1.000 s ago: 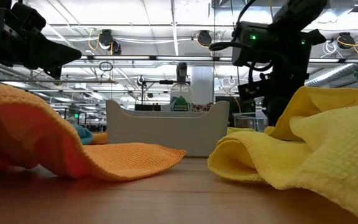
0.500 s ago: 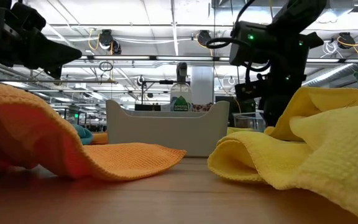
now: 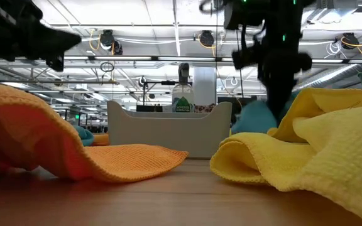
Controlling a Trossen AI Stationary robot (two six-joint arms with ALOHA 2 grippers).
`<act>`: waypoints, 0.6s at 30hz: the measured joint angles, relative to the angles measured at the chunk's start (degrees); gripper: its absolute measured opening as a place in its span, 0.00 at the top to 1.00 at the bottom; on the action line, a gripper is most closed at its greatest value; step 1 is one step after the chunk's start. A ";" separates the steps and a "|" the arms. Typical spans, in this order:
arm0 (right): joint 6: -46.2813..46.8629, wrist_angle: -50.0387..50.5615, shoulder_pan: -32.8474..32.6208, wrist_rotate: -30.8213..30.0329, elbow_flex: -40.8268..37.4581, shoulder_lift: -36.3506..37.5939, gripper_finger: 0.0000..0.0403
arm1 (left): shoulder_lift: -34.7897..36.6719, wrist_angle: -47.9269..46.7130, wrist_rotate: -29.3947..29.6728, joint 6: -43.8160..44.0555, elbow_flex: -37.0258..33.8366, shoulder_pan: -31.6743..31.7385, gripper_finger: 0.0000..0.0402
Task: Sort microfiber towel by color & place in baskets
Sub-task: Put the blue towel on the right in the white container
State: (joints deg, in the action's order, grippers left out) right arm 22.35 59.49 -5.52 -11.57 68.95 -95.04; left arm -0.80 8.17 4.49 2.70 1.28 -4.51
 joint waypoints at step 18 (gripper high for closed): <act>-3.15 -9.95 -19.10 -28.39 20.31 -0.12 0.98 | -10.18 21.70 -5.90 6.01 0.11 -0.12 0.76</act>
State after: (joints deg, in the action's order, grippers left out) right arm 19.21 49.54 -24.63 -39.96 89.27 -95.15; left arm -10.98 29.87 -1.40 8.71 1.39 -4.64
